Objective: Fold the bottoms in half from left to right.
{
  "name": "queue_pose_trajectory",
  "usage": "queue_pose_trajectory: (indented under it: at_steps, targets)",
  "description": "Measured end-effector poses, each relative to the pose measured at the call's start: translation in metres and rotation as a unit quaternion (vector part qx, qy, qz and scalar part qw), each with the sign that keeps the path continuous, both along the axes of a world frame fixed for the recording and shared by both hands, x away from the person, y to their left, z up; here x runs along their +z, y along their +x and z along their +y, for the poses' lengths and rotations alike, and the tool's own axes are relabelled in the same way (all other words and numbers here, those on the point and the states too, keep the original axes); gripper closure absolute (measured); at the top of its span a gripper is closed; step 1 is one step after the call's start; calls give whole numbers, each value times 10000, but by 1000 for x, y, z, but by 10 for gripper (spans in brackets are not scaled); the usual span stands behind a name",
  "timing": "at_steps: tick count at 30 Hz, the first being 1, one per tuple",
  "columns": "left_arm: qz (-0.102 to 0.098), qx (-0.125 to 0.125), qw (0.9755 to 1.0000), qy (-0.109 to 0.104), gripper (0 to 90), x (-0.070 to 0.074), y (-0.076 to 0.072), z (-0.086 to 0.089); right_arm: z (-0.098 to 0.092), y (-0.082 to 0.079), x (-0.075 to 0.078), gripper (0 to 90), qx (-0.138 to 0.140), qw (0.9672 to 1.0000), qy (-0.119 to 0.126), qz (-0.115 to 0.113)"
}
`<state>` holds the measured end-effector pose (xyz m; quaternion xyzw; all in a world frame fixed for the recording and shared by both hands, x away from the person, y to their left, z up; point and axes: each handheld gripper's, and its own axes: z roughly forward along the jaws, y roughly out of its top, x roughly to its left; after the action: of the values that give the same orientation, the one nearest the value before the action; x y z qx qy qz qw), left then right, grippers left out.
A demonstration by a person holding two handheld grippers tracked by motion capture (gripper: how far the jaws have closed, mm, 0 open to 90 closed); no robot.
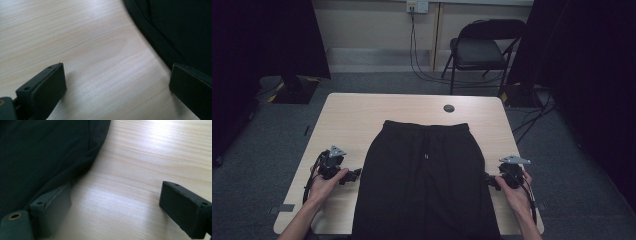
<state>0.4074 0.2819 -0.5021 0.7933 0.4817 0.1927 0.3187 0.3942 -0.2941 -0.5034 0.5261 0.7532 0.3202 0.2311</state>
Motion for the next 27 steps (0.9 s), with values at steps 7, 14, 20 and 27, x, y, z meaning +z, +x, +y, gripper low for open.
queue_pose_trajectory:
  at_steps: [7, 14, 20, 27]
  targets:
    - [23, 121, 9999, 5, 157, 5, -3, 4, 2, 1, 5, 204, -56, 9999, 26, 148]
    - [-104, 107, 9998, 90, 185, 13, -12, 5, 12, -11, 32, 183, -21, 9991, 381, -190]
    - [-214, -216, 9994, -138, 202, 24, -20, -1, 39, -27, 56, 203, 609, 9952, 505, -581]
    - [-436, -923, 9946, -201, 309, 48, -16, -30, 112, -49, 81, 301, 1671, 9818, 494, -757]
